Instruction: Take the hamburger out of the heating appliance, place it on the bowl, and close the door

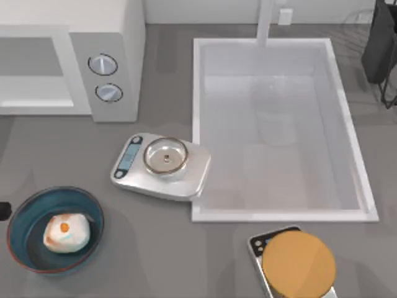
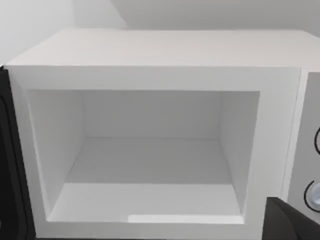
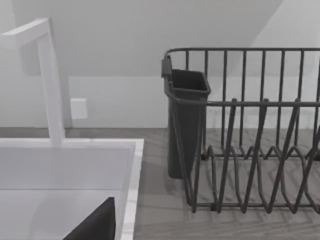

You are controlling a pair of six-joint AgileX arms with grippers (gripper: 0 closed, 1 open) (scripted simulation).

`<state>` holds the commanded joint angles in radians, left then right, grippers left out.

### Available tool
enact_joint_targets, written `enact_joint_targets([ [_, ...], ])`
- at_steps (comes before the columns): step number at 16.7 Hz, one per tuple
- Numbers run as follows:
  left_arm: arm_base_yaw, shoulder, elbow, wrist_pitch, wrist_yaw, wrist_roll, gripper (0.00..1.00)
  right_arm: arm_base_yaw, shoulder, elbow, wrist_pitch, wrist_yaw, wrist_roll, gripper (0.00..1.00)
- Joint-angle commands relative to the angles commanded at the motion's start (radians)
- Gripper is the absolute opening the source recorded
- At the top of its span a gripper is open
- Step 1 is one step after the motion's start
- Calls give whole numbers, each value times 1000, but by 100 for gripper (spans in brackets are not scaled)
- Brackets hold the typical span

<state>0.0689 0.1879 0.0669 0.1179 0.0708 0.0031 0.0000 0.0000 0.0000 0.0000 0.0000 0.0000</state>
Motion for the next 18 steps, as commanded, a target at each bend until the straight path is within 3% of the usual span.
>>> enact_joint_targets([
  [6,-235,-180,12,-188,-235,-3,0,0,0,0,0,0,0,100],
  [8,-274,-220,8,-227,-274,-4,0,0,0,0,0,0,0,100],
  [14,-259,-211,7,-218,-260,-5,0,0,0,0,0,0,0,100],
  [18,-126,-147,-12,-134,-126,-3,0,0,0,0,0,0,0,100],
])
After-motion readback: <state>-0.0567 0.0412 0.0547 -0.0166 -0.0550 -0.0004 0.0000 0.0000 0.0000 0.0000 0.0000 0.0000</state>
